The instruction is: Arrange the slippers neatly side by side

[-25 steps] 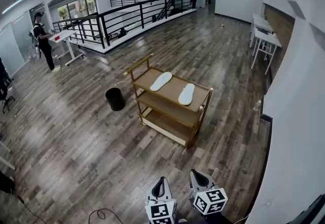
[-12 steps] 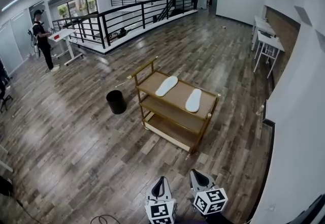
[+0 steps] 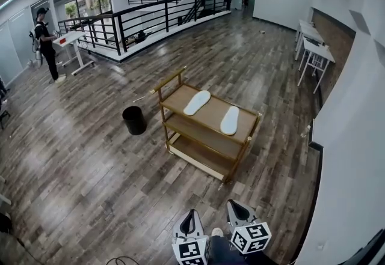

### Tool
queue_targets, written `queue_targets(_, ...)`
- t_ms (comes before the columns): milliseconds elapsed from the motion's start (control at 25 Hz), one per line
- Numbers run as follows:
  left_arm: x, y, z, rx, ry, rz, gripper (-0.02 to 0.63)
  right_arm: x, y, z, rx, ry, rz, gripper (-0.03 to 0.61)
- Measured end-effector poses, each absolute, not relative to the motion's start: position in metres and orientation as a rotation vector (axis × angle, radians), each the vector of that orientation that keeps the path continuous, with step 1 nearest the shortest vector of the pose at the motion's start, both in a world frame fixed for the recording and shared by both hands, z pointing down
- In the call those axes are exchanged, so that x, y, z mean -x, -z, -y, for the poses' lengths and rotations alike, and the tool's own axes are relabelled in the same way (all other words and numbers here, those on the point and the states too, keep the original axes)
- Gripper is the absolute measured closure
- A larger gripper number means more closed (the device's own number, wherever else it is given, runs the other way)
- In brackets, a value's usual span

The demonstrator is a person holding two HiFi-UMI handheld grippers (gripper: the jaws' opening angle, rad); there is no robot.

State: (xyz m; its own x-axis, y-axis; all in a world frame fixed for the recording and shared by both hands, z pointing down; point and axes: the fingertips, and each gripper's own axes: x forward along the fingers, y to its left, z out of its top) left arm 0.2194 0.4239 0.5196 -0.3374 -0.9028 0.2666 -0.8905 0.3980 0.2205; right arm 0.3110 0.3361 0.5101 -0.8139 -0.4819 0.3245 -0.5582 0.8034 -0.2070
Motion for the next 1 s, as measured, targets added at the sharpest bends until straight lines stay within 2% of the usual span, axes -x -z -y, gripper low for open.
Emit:
queue_targets(520,-0.17,-0.527,-0.399,-1.43,0.008,2.365,0.614,-0.259,-0.521,-0.297,-0.696,-0.444,2.737,0.58)
queue_targets(1000,-0.134,-0.53,-0.328,-1.389,0.032,2.404,0.614,-0.209,-0.527,-0.228,-0.585,-0.469,2.746,0.58)
